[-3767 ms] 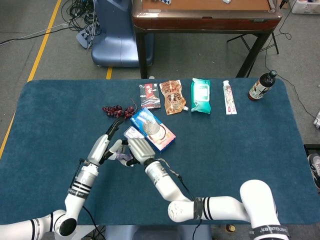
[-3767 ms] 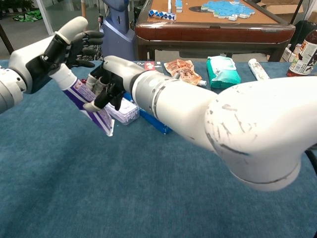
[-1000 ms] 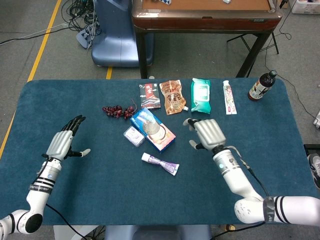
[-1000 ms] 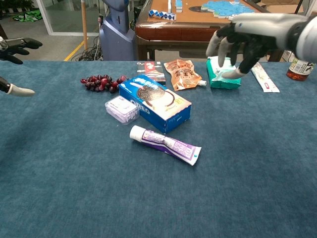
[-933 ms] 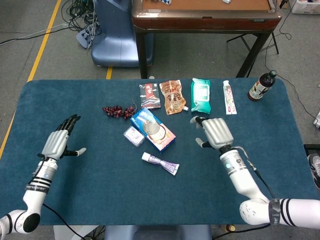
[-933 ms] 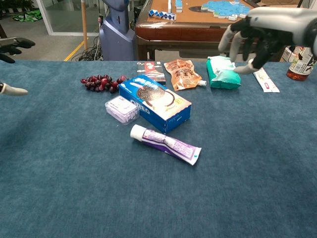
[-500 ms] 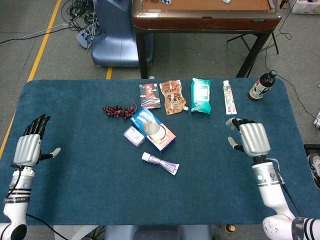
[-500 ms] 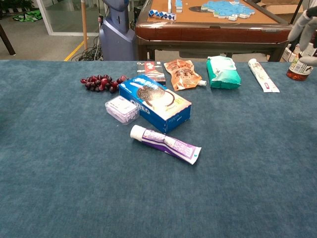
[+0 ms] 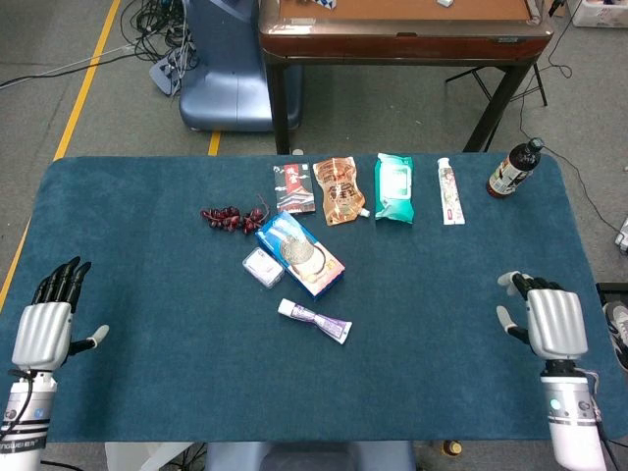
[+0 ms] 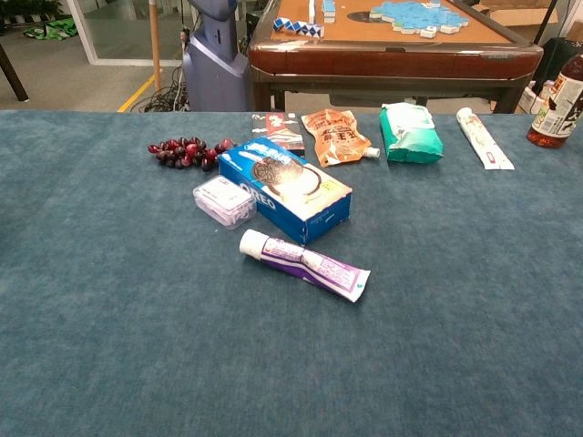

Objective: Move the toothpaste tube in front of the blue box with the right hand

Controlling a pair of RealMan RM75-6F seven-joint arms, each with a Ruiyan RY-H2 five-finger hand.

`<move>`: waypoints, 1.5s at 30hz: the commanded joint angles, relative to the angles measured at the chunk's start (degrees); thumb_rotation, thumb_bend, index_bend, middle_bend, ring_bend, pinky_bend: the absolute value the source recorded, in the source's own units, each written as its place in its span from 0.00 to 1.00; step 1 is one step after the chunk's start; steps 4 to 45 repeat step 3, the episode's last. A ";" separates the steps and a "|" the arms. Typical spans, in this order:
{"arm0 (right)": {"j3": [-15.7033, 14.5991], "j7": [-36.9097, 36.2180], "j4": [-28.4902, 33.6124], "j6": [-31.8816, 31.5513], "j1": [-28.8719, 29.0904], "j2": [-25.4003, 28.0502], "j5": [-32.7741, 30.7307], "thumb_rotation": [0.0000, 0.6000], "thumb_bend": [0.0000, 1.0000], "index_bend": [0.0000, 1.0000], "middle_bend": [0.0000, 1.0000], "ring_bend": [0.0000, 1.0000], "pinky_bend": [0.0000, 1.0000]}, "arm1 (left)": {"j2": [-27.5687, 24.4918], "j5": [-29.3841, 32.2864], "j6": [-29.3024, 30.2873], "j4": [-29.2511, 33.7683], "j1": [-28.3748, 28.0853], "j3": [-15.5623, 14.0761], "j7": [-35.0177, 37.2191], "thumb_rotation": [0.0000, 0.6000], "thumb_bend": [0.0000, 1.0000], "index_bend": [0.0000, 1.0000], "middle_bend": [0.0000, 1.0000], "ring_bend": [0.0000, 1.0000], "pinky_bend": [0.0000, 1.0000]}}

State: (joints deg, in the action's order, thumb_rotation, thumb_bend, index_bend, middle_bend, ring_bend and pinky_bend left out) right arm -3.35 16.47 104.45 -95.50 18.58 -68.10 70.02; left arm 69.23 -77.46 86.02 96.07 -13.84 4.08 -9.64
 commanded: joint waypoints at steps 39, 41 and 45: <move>0.44 -0.44 -0.01 -1.03 -3.26 0.65 0.51 1.00 0.32 0.43 0.51 0.47 0.49 | -0.18 -1.18 1.41 2.77 2.10 -1.44 -2.99 1.00 0.15 0.00 0.02 0.00 0.07; 0.44 -0.44 -0.01 -1.03 -3.26 0.65 0.51 1.00 0.32 0.43 0.51 0.47 0.49 | -0.18 -1.18 1.41 2.77 2.10 -1.44 -2.99 1.00 0.15 0.00 0.02 0.00 0.07; 0.44 -0.44 -0.01 -1.03 -3.26 0.65 0.51 1.00 0.32 0.43 0.51 0.47 0.49 | -0.18 -1.18 1.41 2.77 2.10 -1.44 -2.99 1.00 0.15 0.00 0.02 0.00 0.07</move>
